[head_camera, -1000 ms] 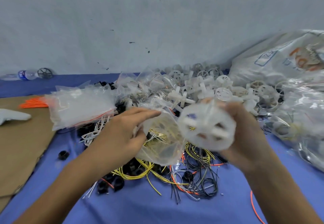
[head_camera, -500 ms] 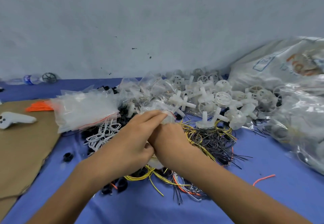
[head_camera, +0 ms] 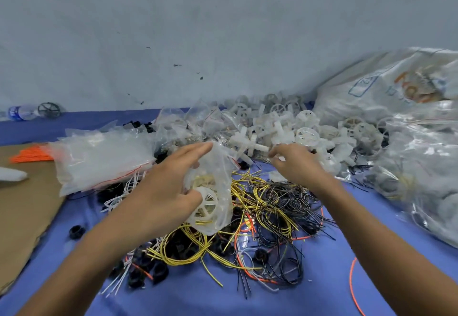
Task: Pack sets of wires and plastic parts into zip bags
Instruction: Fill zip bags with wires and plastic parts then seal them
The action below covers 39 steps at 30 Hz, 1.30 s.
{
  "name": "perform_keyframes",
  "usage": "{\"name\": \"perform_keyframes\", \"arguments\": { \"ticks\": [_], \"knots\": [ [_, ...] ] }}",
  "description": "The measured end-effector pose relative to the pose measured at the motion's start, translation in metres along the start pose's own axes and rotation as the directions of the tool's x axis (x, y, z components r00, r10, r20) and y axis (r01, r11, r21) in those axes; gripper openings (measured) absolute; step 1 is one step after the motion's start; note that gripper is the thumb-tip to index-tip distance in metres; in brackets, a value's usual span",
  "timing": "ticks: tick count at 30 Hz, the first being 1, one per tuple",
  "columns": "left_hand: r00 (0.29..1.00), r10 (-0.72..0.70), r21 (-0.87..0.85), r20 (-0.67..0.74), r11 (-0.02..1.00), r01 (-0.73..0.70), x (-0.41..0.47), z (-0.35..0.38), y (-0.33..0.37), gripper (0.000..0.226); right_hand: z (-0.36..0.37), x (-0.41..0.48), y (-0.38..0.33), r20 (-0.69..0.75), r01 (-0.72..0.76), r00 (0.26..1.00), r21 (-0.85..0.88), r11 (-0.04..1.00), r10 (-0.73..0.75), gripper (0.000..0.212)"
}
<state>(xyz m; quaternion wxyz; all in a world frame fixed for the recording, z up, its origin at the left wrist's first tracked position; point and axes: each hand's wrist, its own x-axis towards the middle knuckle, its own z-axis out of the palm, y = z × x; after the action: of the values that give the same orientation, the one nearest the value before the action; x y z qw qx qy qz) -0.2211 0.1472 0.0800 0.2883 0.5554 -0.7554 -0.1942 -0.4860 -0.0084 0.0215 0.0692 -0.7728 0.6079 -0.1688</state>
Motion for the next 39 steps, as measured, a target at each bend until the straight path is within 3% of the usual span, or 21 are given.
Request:
{"name": "perform_keyframes", "arguments": {
  "ticks": [2,5,9,12,14,16,18,19,22,24,26,31,36,39],
  "knots": [
    [1.000,0.004,0.018,0.017,1.000,-0.005,-0.002,0.001,0.001,0.083,0.025,0.021,0.023,0.201,-0.009,0.979,-0.160,0.987,0.042,0.033],
    [0.999,0.004,0.026,0.033,1.000,-0.005,-0.004,0.001,0.001,0.084,0.043,0.035,0.036,0.243,-0.028,0.967,-0.187,0.982,0.074,0.033],
    [0.998,0.012,0.014,0.058,1.000,-0.013,-0.003,-0.001,0.002,0.082,0.032,0.031,0.033,0.045,-0.049,0.998,-0.093,0.994,0.054,0.029],
    [0.998,0.018,-0.020,0.059,1.000,-0.017,0.001,-0.001,0.003,0.080,-0.007,0.005,0.012,-0.161,0.015,0.987,0.236,0.972,0.024,0.022],
    [0.996,0.028,-0.033,0.079,0.999,-0.025,0.003,-0.001,0.005,0.079,-0.037,-0.024,-0.009,-0.188,0.112,0.982,0.544,0.832,-0.010,0.019],
    [0.994,0.036,-0.065,0.104,0.997,-0.030,0.005,0.001,0.008,0.077,-0.062,-0.057,-0.034,-0.118,0.168,0.985,0.824,0.540,-0.126,0.013],
    [0.991,0.029,-0.113,0.131,0.994,-0.014,0.006,0.002,0.012,0.078,-0.075,-0.086,-0.058,-0.014,0.110,0.946,0.953,0.282,-0.323,0.014],
    [0.988,0.021,-0.133,0.153,0.991,0.000,0.006,0.001,0.014,0.079,-0.077,-0.098,-0.069,0.011,0.112,0.912,0.955,0.275,-0.410,0.015],
    [0.972,0.004,-0.104,0.233,0.994,0.021,0.002,-0.001,0.015,0.087,-0.079,-0.116,-0.092,0.018,0.264,0.875,0.819,0.510,-0.483,0.019],
    [0.955,-0.028,-0.145,0.294,0.987,0.074,-0.003,-0.003,0.013,0.091,-0.081,-0.115,-0.097,0.036,0.348,0.884,0.615,0.708,-0.466,0.021],
    [0.949,-0.044,-0.186,0.313,0.977,0.107,-0.007,-0.006,0.012,0.092,-0.080,-0.114,-0.102,0.076,0.421,0.875,0.371,0.828,-0.479,0.022],
    [0.955,-0.050,-0.139,0.291,0.986,0.094,-0.011,-0.008,0.018,0.093,-0.063,-0.123,-0.124,0.107,0.474,0.854,0.241,0.847,-0.509,0.029],
    [0.958,-0.023,-0.079,0.287,0.996,0.048,-0.010,-0.006,0.025,0.094,-0.047,-0.127,-0.141,0.360,0.540,0.786,-0.003,0.841,-0.503,0.027],
    [0.952,-0.024,-0.098,0.307,0.994,0.056,-0.010,-0.004,0.024,0.094,-0.045,-0.121,-0.144,0.395,0.582,0.754,-0.029,0.813,-0.526,0.026]
  ]
}}
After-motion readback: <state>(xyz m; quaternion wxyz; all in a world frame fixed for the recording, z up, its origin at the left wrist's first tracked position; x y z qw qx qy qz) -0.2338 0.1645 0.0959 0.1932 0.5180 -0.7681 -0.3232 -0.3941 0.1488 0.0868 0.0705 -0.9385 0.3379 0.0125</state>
